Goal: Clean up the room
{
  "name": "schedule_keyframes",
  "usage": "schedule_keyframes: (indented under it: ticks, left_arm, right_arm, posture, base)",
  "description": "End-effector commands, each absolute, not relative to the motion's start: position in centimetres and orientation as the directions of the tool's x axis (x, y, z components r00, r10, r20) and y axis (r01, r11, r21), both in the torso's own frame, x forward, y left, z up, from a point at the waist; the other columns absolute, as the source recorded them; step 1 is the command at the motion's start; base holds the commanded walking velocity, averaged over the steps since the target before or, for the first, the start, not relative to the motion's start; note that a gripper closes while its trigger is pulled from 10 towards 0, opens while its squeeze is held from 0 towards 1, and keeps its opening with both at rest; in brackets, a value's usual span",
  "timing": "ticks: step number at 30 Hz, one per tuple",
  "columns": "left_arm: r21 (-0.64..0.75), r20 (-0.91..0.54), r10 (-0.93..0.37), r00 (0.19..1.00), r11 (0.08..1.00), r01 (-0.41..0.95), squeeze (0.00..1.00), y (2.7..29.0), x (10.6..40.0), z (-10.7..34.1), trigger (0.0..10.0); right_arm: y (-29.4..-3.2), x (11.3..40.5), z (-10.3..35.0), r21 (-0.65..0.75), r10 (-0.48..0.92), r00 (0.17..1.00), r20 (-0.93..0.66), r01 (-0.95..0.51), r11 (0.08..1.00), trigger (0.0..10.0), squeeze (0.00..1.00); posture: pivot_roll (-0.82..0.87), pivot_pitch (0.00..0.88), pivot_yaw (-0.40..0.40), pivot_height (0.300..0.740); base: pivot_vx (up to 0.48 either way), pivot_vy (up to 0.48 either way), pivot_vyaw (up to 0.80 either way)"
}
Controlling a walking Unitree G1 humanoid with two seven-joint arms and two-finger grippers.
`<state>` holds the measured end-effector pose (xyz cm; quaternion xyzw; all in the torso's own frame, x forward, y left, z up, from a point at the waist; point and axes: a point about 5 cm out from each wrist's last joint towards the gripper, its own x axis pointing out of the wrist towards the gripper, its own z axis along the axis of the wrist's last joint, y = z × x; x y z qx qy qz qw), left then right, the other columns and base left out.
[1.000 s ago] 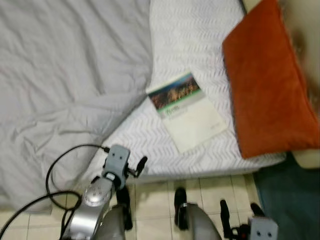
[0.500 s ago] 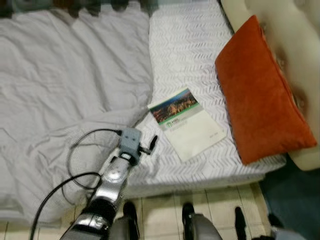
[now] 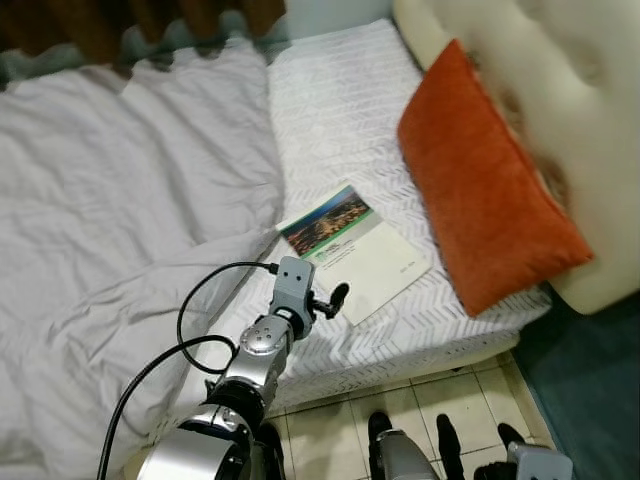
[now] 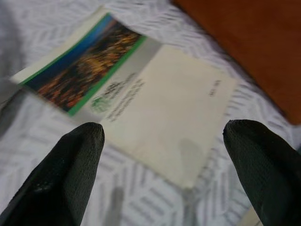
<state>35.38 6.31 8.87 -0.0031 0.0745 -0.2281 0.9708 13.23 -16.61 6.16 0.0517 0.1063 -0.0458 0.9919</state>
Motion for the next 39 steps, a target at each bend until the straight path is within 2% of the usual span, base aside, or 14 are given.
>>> schedule_keyframes:
  ticks: [1, 6, 7, 10, 12, 18, 21, 22, 23, 24, 31, 35, 39]
  left_arm:
    - [-0.042, -0.175, -0.438, 0.882, 0.898, 0.438, 0.0, 6.3, 35.2, 8.3, 10.0]
    - [-0.028, -0.19, -0.413, 0.89, 0.909, 0.416, 0.0, 6.6, 35.3, 8.2, 10.0]
    - [-0.026, -0.204, -0.41, 0.889, 0.91, 0.414, 0.0, 6.6, 35.3, 8.1, 10.0]
    - [-0.021, -0.235, -0.359, 0.903, 0.931, 0.364, 0.0, 7.2, 35.6, 7.9, 10.0]
    - [-0.013, -0.237, -0.335, 0.912, 0.94, 0.342, 0.0, 7.7, 36.0, 8.3, 10.0]
    - [-0.028, -0.271, -0.323, 0.907, 0.944, 0.328, 0.0, 7.7, 36.3, 8.5, 10.0]
    - [-0.027, -0.276, -0.292, 0.916, 0.955, 0.296, 0.0, 7.8, 36.6, 8.9, 10.0]
    - [-0.024, -0.284, -0.279, 0.918, 0.959, 0.284, 0.0, 7.8, 36.6, 8.8, 10.0]
    - [-0.024, -0.284, -0.279, 0.918, 0.959, 0.284, 0.0, 7.8, 36.6, 8.8, 10.0]
    - [-0.025, -0.303, -0.25, 0.92, 0.967, 0.254, 0.0, 7.9, 36.6, 8.7, 10.0]
    - [-0.006, -0.339, -0.166, 0.926, 0.985, 0.174, 0.0, 8.8, 36.5, 8.1, 10.0]
    - [0.011, -0.348, -0.122, 0.93, 0.991, 0.134, 0.0, 10.0, 36.6, 8.0, 10.0]
    - [0.058, -0.361, -0.049, 0.931, 0.995, 0.075, 0.0, 12.4, 36.7, 7.7, 10.0]
  right_arm:
    - [-16.7, 12.8, 5.4, 0.099, -0.074, 0.961, -0.267, 0.104, 0.99, 10.0, 0.0]
    - [-16.6, 12.6, 5.9, 0.096, -0.038, 0.959, -0.281, 0.067, 0.993, 10.0, 0.0]
    - [-16.5, 12.2, 6.2, 0.094, -0.031, 0.958, -0.286, 0.06, 0.994, 10.0, 0.0]
    - [-16.4, 10.7, 6.0, 0.088, -0.013, 0.945, -0.327, 0.044, 0.995, 10.0, 0.0]
    - [-16.0, 9.5, 5.8, 0.099, -0.002, 0.932, -0.362, 0.041, 0.994, 10.0, 0.0]
    - [-15.5, 8.7, 6.2, 0.083, -0.005, 0.931, -0.366, 0.038, 0.996, 10.0, 0.0]
    - [-15.4, 8.0, 6.7, 0.075, -0.003, 0.928, -0.372, 0.034, 0.997, 10.0, 0.0]
    - [-15.6, 7.4, 6.9, 0.073, -0.012, 0.925, -0.381, 0.043, 0.996, 10.0, 0.0]
    - [-15.6, 7.4, 6.9, 0.073, -0.012, 0.925, -0.381, 0.043, 0.996, 10.0, 0.0]
    - [-16.0, 6.1, 7.9, 0.065, -0.033, 0.916, -0.401, 0.065, 0.996, 10.0, 0.0]
    - [-16.5, 2.0, 10.5, 0.036, -0.05, 0.875, -0.482, 0.076, 0.996, 10.0, 0.0]
    - [-16.4, -0.2, 12.1, 0.023, -0.043, 0.843, -0.535, 0.066, 0.998, 10.0, 0.0]
    - [-16.4, -2.6, 13.2, 0.02, -0.037, 0.798, -0.602, 0.061, 0.998, 10.0, 0.0]
  posture:
    - [-0.4, 0.279, 0.07, 0.74]
    - [-0.41, 0.331, 0.04, 0.74]
    - [-0.43, 0.367, 0.031, 0.74]
    - [-0.45, 0.4, 0.016, 0.74]
    - [-0.46, 0.409, 0.036, 0.74]
    - [-0.5, 0.409, 0.056, 0.74]
    - [-0.52, 0.428, 0.053, 0.74]
    - [-0.54, 0.47, 0.04, 0.74]
    - [-0.54, 0.47, 0.04, 0.74]
    - [-0.56, 0.518, 0.018, 0.74]
    - [-0.64, 0.659, -0.06, 0.74]
    - [-0.67, 0.69, -0.094, 0.74]
    - [-0.7, 0.692, -0.122, 0.74]
  base:
    - [0.0, 0.0, -0.79]
    - [0.0, 0.0, -0.79]
    - [0.0, 0.0, -0.79]
    - [0.0, 0.0, -0.79]
    - [0.0, 0.0, -0.79]
    - [0.424, 0.0, -0.79]
    - [0.48, 0.0, -0.27]
    - [0.48, 0.0, 0.0]
    - [0.48, 0.0, 0.0]
    - [0.48, 0.0, 0.0]
    - [0.0, 0.0, 0.0]
    - [0.0, 0.0, 0.0]
    - [0.0, 0.0, 0.0]
